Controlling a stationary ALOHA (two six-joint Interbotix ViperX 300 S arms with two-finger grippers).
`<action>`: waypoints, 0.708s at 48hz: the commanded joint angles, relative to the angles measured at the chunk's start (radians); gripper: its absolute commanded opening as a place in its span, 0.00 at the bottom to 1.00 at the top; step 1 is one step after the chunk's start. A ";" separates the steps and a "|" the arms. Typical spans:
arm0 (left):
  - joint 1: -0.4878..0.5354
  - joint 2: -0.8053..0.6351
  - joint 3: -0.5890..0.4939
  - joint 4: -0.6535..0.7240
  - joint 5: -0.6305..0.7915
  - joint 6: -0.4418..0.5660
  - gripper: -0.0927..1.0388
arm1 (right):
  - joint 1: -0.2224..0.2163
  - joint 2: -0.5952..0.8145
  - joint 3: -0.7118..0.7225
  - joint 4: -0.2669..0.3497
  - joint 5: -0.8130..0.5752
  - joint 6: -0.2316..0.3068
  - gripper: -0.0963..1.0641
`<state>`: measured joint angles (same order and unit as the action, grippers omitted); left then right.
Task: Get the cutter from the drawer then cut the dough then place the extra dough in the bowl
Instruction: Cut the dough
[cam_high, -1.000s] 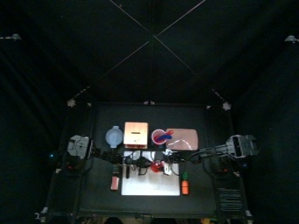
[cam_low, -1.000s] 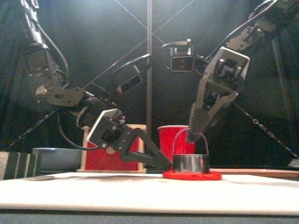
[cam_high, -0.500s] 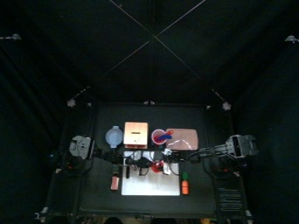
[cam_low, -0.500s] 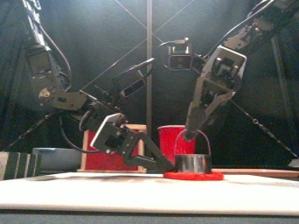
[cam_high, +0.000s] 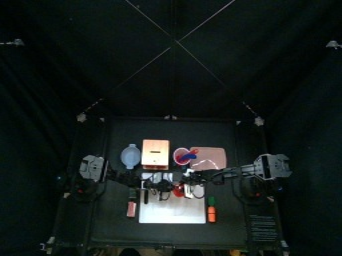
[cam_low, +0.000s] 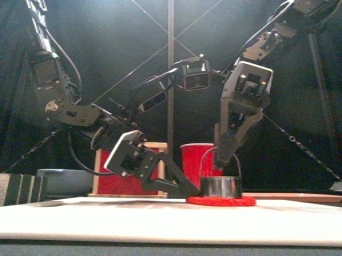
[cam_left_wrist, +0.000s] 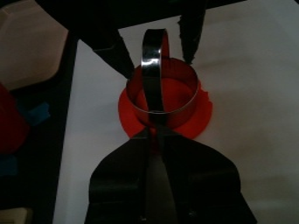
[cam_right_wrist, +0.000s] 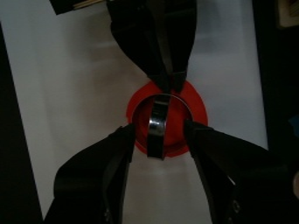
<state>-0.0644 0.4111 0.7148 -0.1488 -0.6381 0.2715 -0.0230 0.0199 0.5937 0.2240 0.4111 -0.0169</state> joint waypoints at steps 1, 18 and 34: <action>0.000 -0.003 -0.006 -0.003 0.006 0.000 0.60 | -0.005 -0.017 -0.029 -0.018 0.009 0.015 0.67; -0.003 -0.003 -0.005 -0.002 0.009 0.000 0.60 | 0.002 -0.028 -0.037 -0.071 0.057 0.054 0.47; -0.003 -0.003 -0.006 -0.006 0.044 0.000 0.60 | -0.006 -0.152 -0.084 -0.075 0.117 0.054 0.47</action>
<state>-0.0660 0.4126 0.7087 -0.1503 -0.6090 0.2730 -0.0215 -0.0583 0.5354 0.1488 0.5246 0.0368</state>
